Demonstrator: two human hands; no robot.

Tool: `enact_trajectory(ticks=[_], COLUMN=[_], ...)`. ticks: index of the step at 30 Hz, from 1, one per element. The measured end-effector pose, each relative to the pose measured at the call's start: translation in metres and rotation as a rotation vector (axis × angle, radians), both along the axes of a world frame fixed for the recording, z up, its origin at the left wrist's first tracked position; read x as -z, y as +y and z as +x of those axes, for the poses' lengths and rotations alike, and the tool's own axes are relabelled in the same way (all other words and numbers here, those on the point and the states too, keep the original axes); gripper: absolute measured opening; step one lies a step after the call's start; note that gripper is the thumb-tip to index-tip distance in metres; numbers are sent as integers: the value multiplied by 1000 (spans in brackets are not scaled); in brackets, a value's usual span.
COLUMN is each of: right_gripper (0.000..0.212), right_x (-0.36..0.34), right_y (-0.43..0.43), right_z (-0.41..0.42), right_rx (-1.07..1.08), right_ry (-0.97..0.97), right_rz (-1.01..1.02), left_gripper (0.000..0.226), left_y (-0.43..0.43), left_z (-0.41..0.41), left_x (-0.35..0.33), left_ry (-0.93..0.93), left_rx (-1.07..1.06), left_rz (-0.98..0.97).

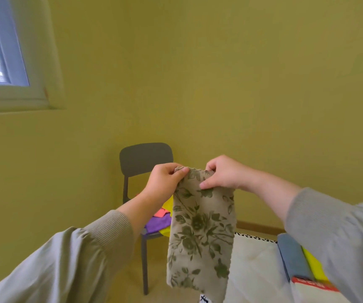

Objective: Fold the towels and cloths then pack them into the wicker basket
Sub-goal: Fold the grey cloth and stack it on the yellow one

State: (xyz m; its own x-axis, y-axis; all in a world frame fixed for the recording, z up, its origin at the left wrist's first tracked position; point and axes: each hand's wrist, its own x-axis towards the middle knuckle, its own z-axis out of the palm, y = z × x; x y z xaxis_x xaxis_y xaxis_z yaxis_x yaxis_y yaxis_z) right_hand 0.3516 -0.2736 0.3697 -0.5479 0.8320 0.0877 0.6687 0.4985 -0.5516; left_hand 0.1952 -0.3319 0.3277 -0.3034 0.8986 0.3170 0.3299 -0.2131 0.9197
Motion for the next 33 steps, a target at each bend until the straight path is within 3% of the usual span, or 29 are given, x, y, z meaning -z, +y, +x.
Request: enact_trajectory(ticks=[9,12,22,27,33], right_gripper=[19,23,26,6,15], right_x=[3,4,3,3,5], right_y=[-12,-16,-22,-23,-18], right_z=[23,22,16,15,15], right_rx=[6,-15,-12,-40,-31], right_ry=[357,403,291,244,250], right_rz=[217,165,203,162,110], left_gripper=[28,27,29,26,21], left_y=[-15,-17,-25,-25,-26], left_z=[-7,-9,-15,-16,-16], left_x=[-7,-10,-20,-22,-22], left_ry=[-1,2,34,34,15], left_rx=[-103,-121,-125,-123,-110], left_rz=[15,27,52,54,55])
